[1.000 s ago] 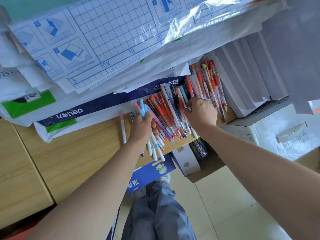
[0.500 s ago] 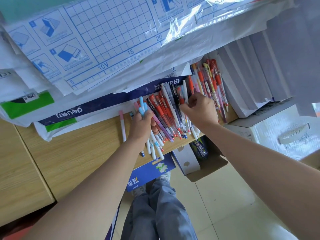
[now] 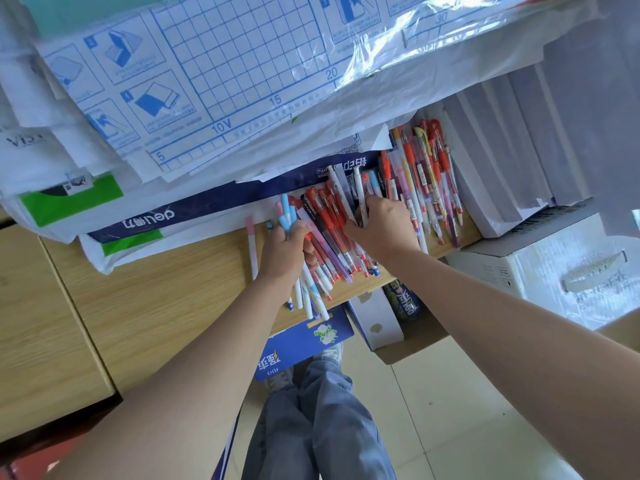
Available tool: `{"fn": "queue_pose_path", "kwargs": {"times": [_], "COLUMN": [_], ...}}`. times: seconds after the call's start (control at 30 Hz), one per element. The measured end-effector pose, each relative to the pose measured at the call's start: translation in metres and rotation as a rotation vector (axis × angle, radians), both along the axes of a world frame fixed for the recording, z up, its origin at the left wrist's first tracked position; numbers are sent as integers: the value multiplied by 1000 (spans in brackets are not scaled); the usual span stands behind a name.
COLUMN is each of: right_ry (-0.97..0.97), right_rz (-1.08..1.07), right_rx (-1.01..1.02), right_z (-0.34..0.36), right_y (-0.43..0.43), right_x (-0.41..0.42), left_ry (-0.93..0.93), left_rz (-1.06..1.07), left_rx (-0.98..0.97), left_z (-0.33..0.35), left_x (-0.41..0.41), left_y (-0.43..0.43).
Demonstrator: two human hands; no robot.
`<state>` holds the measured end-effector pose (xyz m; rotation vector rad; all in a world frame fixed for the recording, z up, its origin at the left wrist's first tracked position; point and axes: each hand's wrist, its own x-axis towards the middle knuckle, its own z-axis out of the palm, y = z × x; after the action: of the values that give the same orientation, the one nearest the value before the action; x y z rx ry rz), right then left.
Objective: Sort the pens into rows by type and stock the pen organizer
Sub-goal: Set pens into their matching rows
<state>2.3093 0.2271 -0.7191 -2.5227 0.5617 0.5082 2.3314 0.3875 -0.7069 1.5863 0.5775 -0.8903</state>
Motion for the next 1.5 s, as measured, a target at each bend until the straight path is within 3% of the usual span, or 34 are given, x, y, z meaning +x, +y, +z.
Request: {"fn": "queue_pose_path", "kwargs": {"times": [0.27, 0.53, 0.87, 1.23, 1.5], "right_ry": [140, 253, 232, 324, 250], "right_rz": [-19, 154, 197, 109, 78], "right_rx": [439, 509, 667, 564, 436], "right_z": [29, 62, 65, 42, 4], "right_y": [18, 109, 313, 535, 637], "right_x": [-9, -10, -26, -41, -11], "left_ry": [7, 0, 62, 115, 77], "left_rz": [62, 277, 542, 556, 512], "left_rx": [14, 18, -34, -86, -119], "left_z": [19, 47, 50, 37, 16], "left_x": [-8, -25, -74, -108, -97], "left_y": [23, 111, 301, 549, 633]}}
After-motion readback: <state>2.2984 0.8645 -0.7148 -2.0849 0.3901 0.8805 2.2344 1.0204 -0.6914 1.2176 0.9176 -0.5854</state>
